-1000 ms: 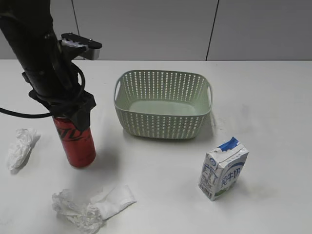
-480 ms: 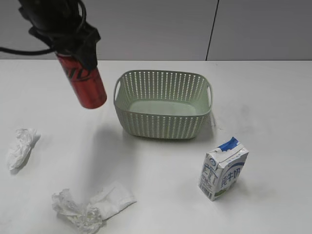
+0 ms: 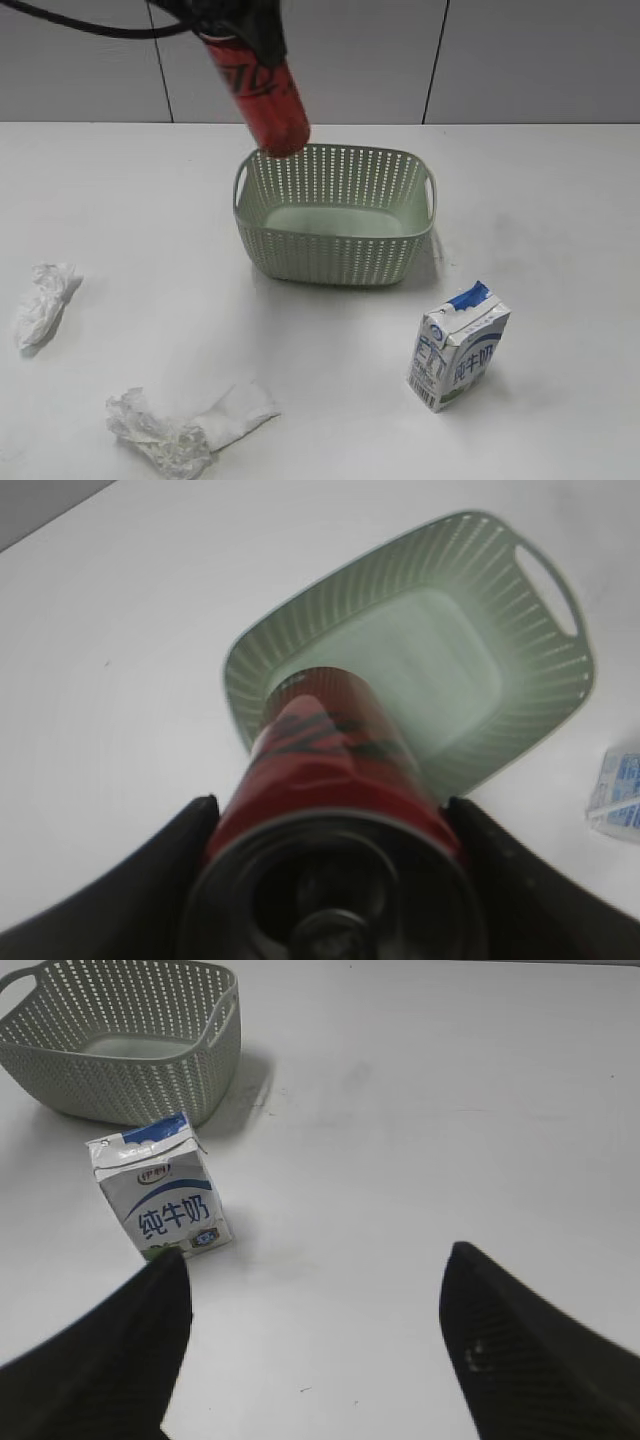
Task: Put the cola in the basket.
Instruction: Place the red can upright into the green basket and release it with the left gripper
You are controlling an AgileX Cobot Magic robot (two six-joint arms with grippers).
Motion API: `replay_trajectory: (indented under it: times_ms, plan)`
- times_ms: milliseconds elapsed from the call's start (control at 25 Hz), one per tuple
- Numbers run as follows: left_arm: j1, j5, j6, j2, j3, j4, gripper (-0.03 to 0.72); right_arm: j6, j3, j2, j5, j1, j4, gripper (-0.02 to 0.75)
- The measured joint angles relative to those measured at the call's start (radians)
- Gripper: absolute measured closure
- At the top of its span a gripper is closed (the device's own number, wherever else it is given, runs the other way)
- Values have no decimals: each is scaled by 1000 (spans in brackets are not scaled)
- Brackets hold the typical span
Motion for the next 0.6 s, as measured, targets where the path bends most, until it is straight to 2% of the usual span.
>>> replay_trajectory:
  times_ms: [160, 280, 600]
  plan:
    - [-90, 1, 0, 126, -135, 46, 188, 0, 0, 0, 0, 0, 0, 152]
    - [-134, 0, 0, 212, -210, 55, 188, 0, 0, 0, 0, 0, 0, 152]
    - [-149, -1, 0, 389, -239, 84, 188, 0, 0, 0, 0, 0, 0, 152]
